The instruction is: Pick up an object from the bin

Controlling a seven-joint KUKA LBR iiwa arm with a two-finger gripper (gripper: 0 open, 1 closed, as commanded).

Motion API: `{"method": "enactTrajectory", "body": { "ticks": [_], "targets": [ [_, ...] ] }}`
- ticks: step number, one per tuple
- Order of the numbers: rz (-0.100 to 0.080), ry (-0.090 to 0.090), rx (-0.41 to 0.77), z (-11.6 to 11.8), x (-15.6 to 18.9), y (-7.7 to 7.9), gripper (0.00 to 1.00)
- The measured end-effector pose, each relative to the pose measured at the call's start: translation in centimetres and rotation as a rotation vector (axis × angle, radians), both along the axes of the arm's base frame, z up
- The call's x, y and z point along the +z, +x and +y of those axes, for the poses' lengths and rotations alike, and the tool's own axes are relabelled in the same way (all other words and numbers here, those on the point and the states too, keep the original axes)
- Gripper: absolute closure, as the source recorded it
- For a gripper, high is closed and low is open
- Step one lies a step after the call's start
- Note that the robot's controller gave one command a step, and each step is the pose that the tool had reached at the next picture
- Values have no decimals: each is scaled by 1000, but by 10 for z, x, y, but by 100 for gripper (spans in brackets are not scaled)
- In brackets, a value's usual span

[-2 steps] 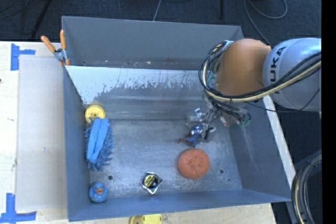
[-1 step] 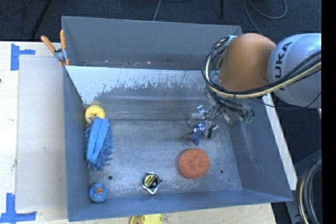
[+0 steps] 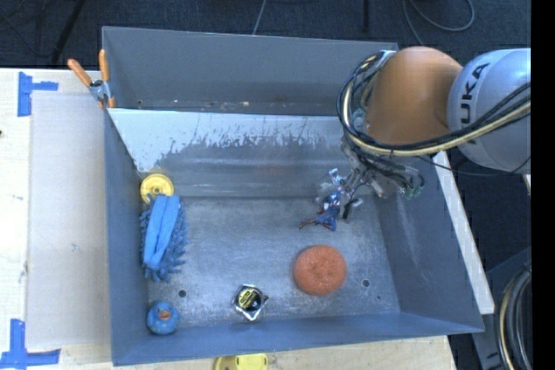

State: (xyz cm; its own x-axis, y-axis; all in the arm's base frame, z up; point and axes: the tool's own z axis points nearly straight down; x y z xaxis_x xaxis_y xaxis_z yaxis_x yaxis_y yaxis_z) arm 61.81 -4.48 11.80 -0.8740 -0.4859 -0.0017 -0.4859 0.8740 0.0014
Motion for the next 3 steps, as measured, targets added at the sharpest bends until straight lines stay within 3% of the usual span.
{"method": "enactTrajectory", "body": {
  "ticks": [3],
  "targets": [
    [1,0,0,1,21,-1,100]
  ]
}}
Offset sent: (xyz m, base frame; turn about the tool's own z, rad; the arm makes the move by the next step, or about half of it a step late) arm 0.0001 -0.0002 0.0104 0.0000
